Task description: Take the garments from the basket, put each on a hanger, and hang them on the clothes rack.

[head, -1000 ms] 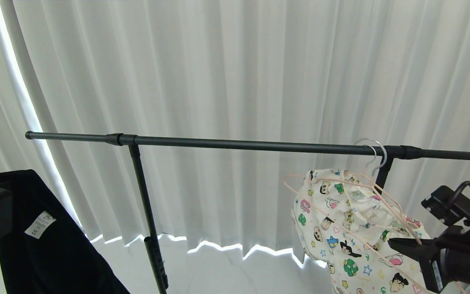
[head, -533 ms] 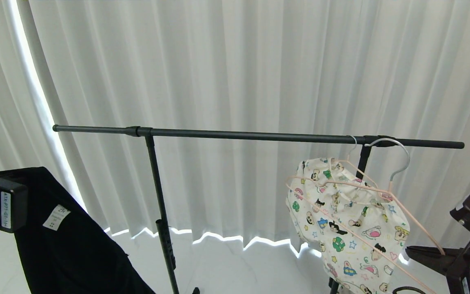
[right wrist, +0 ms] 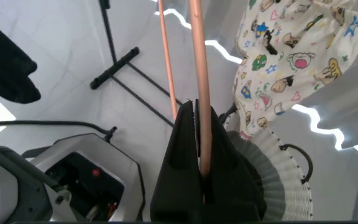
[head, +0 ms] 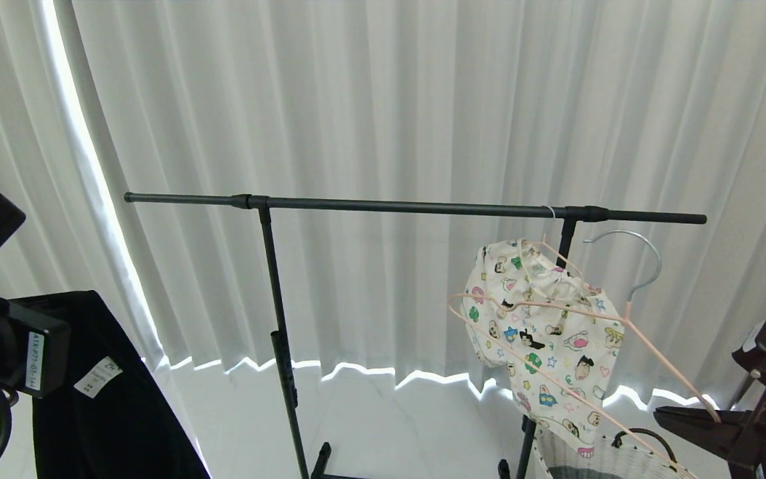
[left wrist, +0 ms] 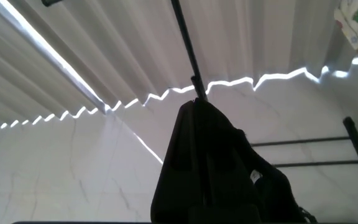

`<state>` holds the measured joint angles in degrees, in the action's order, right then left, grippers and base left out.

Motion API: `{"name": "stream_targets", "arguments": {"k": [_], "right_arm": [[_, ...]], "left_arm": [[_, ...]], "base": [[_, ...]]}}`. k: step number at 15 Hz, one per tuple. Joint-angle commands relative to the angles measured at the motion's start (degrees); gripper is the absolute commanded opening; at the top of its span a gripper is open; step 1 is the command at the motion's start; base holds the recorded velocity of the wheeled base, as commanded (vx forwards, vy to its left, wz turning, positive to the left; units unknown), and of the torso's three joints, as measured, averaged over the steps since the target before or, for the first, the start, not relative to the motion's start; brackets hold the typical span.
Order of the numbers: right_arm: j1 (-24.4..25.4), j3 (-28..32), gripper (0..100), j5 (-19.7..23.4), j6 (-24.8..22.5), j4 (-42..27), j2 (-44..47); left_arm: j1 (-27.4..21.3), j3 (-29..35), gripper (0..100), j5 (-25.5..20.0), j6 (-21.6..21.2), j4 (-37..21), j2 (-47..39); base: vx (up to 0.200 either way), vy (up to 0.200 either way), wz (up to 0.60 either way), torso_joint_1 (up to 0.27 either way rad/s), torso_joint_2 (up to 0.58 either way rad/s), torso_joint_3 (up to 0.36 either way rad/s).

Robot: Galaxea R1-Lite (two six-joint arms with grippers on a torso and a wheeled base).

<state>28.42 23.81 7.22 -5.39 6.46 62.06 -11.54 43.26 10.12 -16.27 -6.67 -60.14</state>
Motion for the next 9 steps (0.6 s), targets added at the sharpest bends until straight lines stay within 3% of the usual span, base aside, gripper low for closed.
{"name": "stream_targets", "arguments": {"k": [1, 3, 7, 8, 9], "right_arm": [[1.29, 0.10, 0, 0.08, 0.11, 0.13, 1.04], [1.64, 0.27, 0, 0.87, 0.20, 0.48, 2.10], [6.56, 0.71, 0, 2.45, 1.52, 4.88, 6.58], [8.06, 0.71, 0, 2.45, 2.40, 6.02, 7.46], [11.84, 1.06, 0, 2.45, 5.04, 7.51, 8.95]], "left_arm": [[-1.38, -0.02, 0, 0.08, 0.01, -0.01, -1.56], [-2.87, -0.02, 0, 0.08, 0.01, -0.01, -3.06], [-4.63, 0.33, 0, 0.78, 2.92, 1.66, -10.09], [-4.72, 0.42, 0, 2.36, 4.15, 2.54, -11.93], [-6.47, 1.21, 0, 7.20, 8.19, 4.56, -15.54]], "base": [[-0.200, 0.000, 0.00, 0.002, 0.00, 0.002], [-0.200, 0.000, 0.00, 0.002, 0.00, 0.005], [0.000, 0.000, 0.00, 0.000, 0.00, 0.000], [0.000, 0.000, 0.00, 0.000, 0.00, 0.000], [0.000, 0.000, 0.00, 0.000, 0.00, 0.000]]}}
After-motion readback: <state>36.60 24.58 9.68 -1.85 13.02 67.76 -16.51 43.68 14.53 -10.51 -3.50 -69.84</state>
